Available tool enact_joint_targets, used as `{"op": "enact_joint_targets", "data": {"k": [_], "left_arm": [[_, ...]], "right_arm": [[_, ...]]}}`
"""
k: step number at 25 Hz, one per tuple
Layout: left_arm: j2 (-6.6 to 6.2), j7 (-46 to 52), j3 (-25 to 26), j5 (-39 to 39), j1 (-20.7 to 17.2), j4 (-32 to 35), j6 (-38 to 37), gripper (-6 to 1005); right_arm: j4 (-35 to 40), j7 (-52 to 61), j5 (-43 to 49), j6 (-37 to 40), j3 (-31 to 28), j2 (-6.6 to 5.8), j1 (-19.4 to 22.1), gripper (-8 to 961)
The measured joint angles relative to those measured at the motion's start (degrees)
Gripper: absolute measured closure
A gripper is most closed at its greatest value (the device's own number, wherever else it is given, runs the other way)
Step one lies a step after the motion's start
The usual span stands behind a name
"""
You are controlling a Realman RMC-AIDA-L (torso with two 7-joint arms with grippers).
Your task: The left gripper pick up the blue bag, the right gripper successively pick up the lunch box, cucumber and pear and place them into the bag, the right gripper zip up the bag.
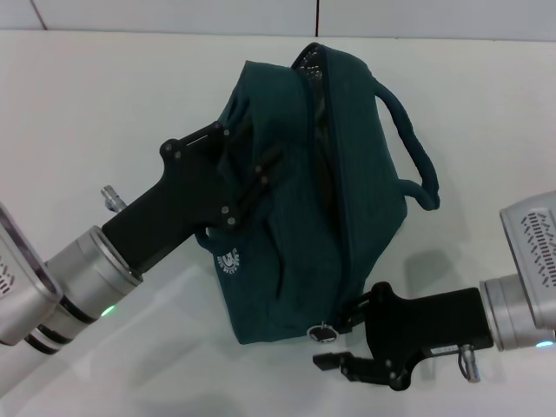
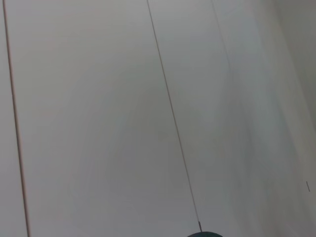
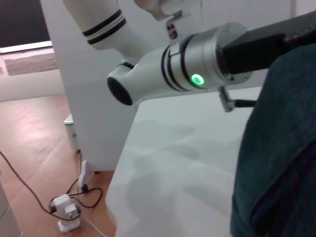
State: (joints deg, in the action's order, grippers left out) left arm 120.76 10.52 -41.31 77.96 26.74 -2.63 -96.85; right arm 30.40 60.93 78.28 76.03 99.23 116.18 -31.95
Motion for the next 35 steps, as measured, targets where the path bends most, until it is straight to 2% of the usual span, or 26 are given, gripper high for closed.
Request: {"op": "enact_joint_targets", "data": {"k": [5, 11, 23, 28, 34, 35], "left_arm": [[0.0, -0.07, 0.0, -0.13, -0.25, 0.0, 0.0, 628], [-0.04, -0.07, 0.0, -0.17, -0.37, 0.02, 0.0, 627], [-0.3, 1.03, 0.0, -0.15, -2.11, 0.07, -5.74, 556], [-0.43, 4.51, 0.0, -0.1, -3.03, 0.44, -7.34, 334], [-0.56, 6.9, 0.0, -0.61, -6.29, 1.62, -11.91, 118], [-0.54, 6.88, 0.0, -0.62, -7.1, 1.86, -12.47, 118]], "right_arm": [[0.04, -5.22, -1.45, 0.7, 0.02, 0.0, 0.69, 675], [0.21, -7.0, -1.9, 1.89, 0.06, 0.0, 0.77, 888], [2.08, -9.82, -3.33, 2.5, 0.06, 0.0, 1.44, 919], [2.16, -10.91, -4.83, 3.26, 0.08, 0.0, 1.59, 918], [4.22, -12.19, -7.15, 3.94, -0.26, -0.1, 2.63, 917], [4.43, -12.26, -7.32, 3.96, -0.35, -0.12, 2.62, 917]]}}
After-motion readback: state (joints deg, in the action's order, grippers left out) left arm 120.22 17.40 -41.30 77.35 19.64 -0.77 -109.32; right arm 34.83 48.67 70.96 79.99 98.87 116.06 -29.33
